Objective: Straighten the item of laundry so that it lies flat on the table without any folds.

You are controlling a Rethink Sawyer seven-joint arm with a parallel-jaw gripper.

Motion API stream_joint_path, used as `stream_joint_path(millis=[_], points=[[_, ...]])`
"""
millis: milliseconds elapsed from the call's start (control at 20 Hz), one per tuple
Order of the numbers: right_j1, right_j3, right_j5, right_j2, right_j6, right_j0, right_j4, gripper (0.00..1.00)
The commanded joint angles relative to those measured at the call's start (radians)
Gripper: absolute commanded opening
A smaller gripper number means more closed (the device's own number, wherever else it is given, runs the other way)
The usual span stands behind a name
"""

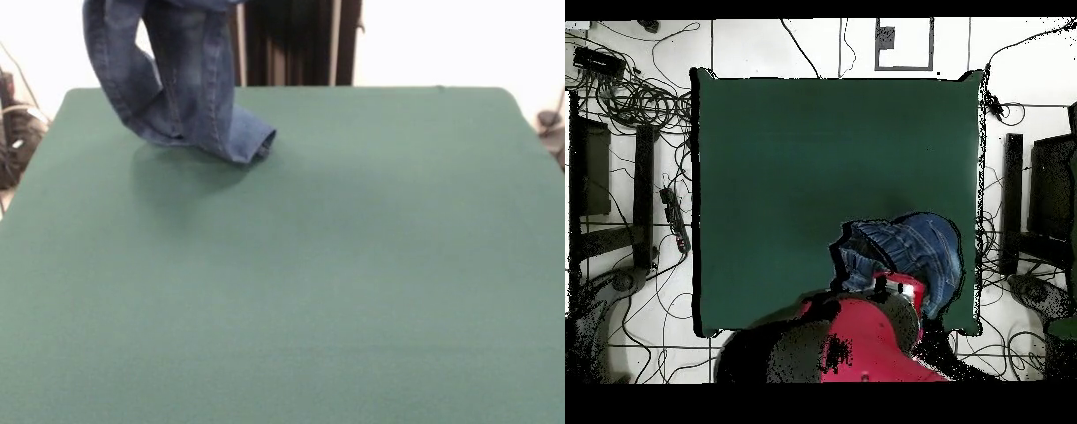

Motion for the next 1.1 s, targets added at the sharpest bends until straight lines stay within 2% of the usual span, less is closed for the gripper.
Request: stream_joint_path(millis=[50,300,600,800,1100], points=[[-0.052,0.111,0.044,0.165,-0.469,-0.054,-0.083,0.00],[-0.089,0.095,0.083,0.189,-0.514,-0.095,-0.101,0.00],[-0.116,0.095,0.049,0.197,-0.577,-0.153,-0.116,0.00],[-0.132,0.118,0.029,0.215,-0.624,-0.221,-0.087,0.00],[-0.151,0.182,-0.081,0.276,-0.730,-0.368,-0.049,0.00]])
